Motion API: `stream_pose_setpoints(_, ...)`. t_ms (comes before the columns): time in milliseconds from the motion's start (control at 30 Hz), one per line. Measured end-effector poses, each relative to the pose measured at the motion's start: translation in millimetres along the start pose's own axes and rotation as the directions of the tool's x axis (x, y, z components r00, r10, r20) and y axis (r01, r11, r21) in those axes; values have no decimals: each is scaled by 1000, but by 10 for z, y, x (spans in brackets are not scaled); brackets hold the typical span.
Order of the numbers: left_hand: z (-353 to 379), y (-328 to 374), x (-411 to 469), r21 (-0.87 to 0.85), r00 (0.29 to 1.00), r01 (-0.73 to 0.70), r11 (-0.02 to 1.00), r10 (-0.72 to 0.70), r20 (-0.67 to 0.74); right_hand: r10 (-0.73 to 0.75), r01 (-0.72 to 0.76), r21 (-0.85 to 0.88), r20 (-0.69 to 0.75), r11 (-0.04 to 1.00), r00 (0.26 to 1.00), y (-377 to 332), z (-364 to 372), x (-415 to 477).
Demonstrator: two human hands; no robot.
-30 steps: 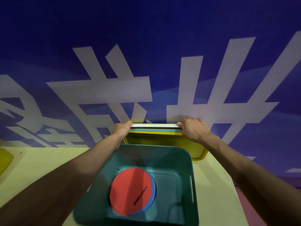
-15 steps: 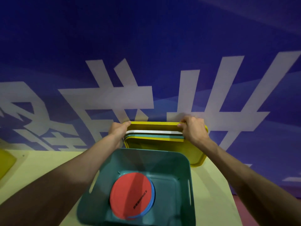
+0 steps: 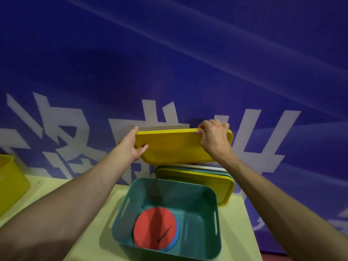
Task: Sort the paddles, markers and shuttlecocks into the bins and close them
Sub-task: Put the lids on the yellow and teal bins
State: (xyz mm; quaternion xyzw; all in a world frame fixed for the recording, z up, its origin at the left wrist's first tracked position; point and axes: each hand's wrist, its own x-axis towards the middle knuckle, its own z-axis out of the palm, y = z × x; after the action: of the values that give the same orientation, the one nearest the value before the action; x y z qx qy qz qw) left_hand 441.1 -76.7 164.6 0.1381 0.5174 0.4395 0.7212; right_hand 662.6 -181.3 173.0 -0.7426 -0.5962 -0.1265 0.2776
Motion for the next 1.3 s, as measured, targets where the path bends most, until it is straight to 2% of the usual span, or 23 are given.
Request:
stream_pose_setpoints(100, -201, 211, -253, -29, 999, 37, 999, -35, 36, -103, 103, -4, -1, 995, 995, -346, -161, -18)
stream_pose_setpoints(233, -643, 521, -474, -101, 996, -11, 995, 19, 86, -187, 187, -23, -32, 982, 982, -793, -289, -112)
stream_pose_setpoints(400, -1345, 843, -673, -169, 987, -122, 978, 138, 85, -208, 210, 122, -30, 970, 978, -1516, -266, -407)
stream_pose_setpoints(533, -2113, 1140, -686, -182, 968, -235, 955, 247, 48, -86, 79, 169, 33, 982, 996, -2187, -98, -720)
stream_pose_setpoints(667, -2840, 1407, -891, -177, 939, -340, 924, 345, -1, 173, -185, 180, 79, 966, 982, -2915, 74, -1012)
stream_pose_setpoints(767, -3427, 1582, -1049, -182, 922, -385, 905, 387, -27, 326, -376, 368, 192, 851, 926, -3442, 176, -1206)
stream_pose_setpoints(867, -3960, 1776, -1153, -174, 900, -433, 884, 434, -36, 374, -520, 509, 366, 686, 852, -3874, 320, -1335)
stream_pose_setpoints(1000, -4482, 2030, -1200, -77, 862, -507, 858, 504, -55, 410, -614, 527, 460, 588, 788, -4319, 666, -1410)
stream_pose_setpoints(1167, -4935, 2277, -1042, 106, 828, -554, 825, 560, -34, 436, -606, 502, 422, 617, 794, -4736, 1082, -1403)
stream_pose_setpoints(1300, -5262, 2456, -661, 424, 748, -568, 706, 657, -93, 414, -587, 483, 423, 650, 806, -5020, 1513, -1256)
